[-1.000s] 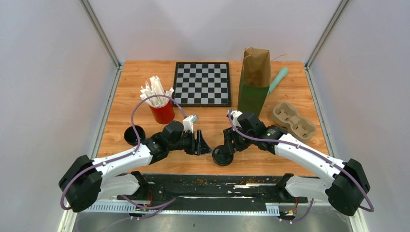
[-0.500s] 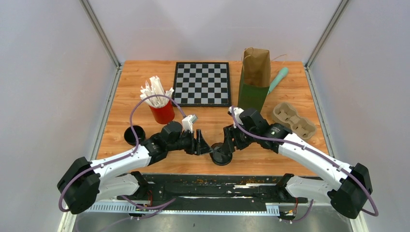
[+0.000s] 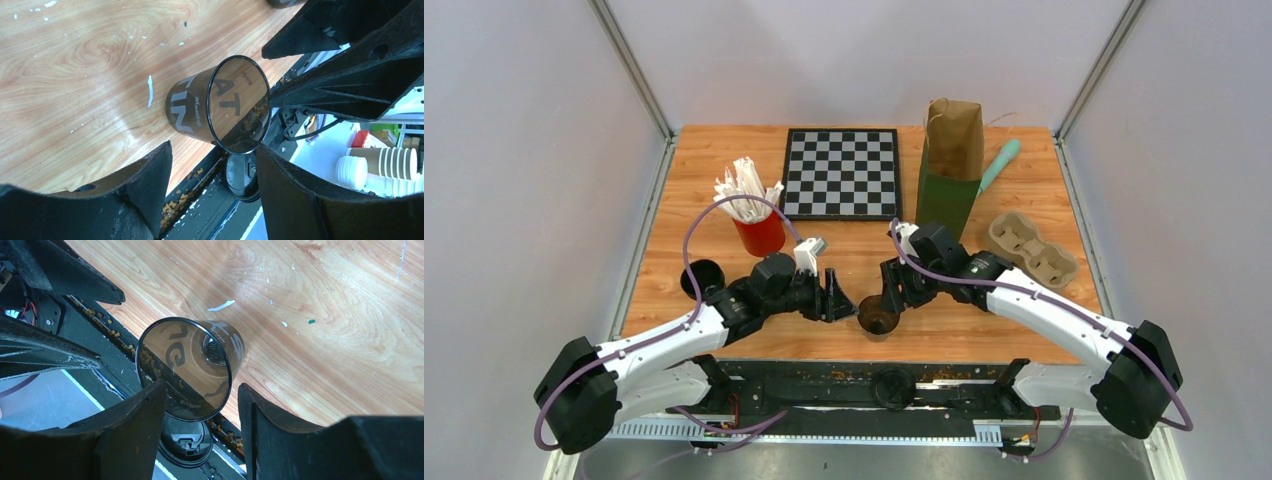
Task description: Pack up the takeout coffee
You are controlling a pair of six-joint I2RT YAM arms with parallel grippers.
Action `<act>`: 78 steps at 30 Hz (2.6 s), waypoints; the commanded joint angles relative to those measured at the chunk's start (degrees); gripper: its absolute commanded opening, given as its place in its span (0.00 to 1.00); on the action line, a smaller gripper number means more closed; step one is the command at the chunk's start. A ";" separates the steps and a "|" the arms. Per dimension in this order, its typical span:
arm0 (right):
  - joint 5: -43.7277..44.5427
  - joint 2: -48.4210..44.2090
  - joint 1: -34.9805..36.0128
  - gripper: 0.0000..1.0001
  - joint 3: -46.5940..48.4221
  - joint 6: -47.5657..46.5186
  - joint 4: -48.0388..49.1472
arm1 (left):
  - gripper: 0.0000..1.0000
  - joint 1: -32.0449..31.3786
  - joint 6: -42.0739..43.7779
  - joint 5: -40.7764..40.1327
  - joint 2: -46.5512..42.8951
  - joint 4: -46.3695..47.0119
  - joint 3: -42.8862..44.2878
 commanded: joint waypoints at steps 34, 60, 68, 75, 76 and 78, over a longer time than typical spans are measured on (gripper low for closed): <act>20.83 -3.21 31.06 0.41 -19.12 31.36 -0.45 | 0.69 -0.21 11.42 -11.71 -16.35 -24.33 7.62; 22.39 -8.45 31.59 0.06 -3.77 23.75 0.75 | 0.59 -0.21 18.67 0.72 -12.97 -36.06 20.68; 25.70 -1.69 28.46 0.08 5.24 16.09 3.74 | 0.52 -0.21 23.31 4.11 -7.65 -34.38 19.89; 23.82 1.36 25.85 0.10 9.10 12.48 4.80 | 0.39 -0.21 25.43 -0.74 -4.35 -35.83 19.74; 23.64 1.29 25.57 0.10 9.04 12.33 4.97 | 0.36 -0.21 25.54 -1.10 -4.20 -35.92 19.72; 23.25 1.22 25.20 0.10 8.45 12.23 5.41 | 0.25 -0.21 25.69 -1.30 -4.04 -36.01 19.63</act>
